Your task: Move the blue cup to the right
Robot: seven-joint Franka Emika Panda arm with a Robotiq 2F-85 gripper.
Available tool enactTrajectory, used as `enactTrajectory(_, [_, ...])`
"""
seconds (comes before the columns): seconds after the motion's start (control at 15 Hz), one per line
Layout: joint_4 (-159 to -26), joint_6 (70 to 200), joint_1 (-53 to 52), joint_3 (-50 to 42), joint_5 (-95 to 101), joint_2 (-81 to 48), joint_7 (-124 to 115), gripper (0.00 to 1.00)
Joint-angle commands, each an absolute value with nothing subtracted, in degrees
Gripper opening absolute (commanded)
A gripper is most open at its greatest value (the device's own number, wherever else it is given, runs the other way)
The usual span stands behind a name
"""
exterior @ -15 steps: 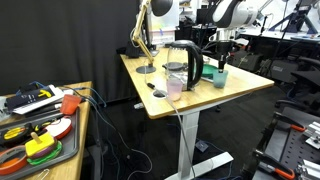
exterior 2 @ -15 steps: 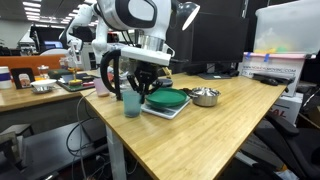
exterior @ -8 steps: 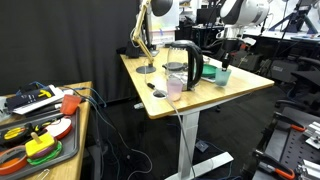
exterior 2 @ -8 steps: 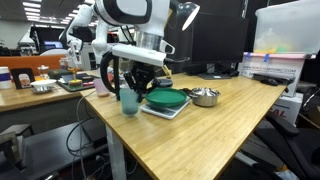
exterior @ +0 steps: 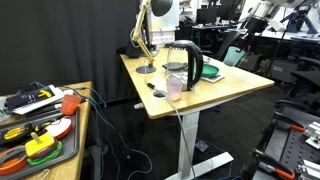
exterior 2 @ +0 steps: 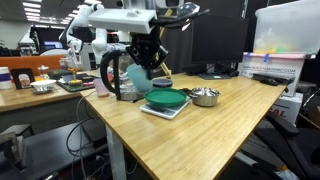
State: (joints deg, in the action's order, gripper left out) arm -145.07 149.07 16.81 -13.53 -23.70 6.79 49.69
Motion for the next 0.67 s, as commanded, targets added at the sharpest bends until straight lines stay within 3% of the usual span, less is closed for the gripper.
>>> enactTrajectory(0.0, [-147.87, 153.52, 17.03, -15.71, -18.47, 11.42, 37.37, 0.01])
enactTrajectory(0.6, [-143.39, 141.43, 14.26, -22.15, -24.71, 9.54, 22.96, 0.01])
